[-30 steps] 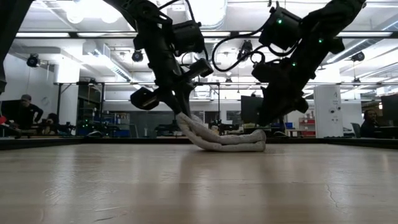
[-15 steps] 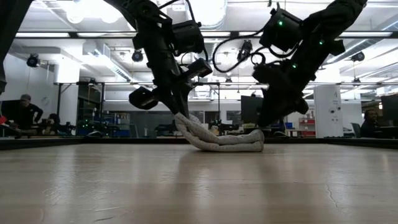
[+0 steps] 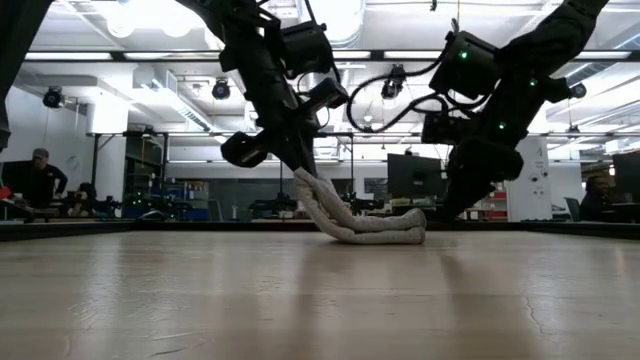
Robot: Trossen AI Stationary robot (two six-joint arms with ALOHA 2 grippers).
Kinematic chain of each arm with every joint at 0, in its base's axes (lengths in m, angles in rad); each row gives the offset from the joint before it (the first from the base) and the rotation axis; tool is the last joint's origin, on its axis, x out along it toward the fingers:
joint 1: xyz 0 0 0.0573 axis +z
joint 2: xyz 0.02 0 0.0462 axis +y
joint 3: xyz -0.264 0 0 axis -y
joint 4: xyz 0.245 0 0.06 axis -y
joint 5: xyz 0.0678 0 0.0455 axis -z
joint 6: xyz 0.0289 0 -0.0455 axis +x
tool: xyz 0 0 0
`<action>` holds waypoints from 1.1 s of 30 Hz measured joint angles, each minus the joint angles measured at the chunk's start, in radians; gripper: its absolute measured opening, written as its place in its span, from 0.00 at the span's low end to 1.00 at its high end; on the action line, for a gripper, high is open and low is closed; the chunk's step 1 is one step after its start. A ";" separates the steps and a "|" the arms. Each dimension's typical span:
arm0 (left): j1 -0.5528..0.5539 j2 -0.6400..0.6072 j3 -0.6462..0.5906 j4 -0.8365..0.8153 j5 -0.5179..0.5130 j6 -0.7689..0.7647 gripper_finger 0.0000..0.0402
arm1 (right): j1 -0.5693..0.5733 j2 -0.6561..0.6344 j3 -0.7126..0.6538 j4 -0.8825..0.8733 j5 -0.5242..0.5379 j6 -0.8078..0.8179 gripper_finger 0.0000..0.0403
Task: Fold microfiber towels
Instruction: Fold the gray on the table
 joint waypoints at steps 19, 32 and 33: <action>-0.001 0.000 0.014 -0.015 0.003 0.002 0.04 | -0.060 0.020 -0.135 0.267 -0.055 0.002 0.17; -0.006 0.000 0.014 -0.017 0.010 -0.007 0.04 | -0.119 0.121 -0.132 0.412 -0.129 0.043 0.17; -0.006 0.000 0.014 -0.017 0.010 -0.007 0.04 | -0.119 0.129 -0.131 0.430 -0.130 0.057 0.17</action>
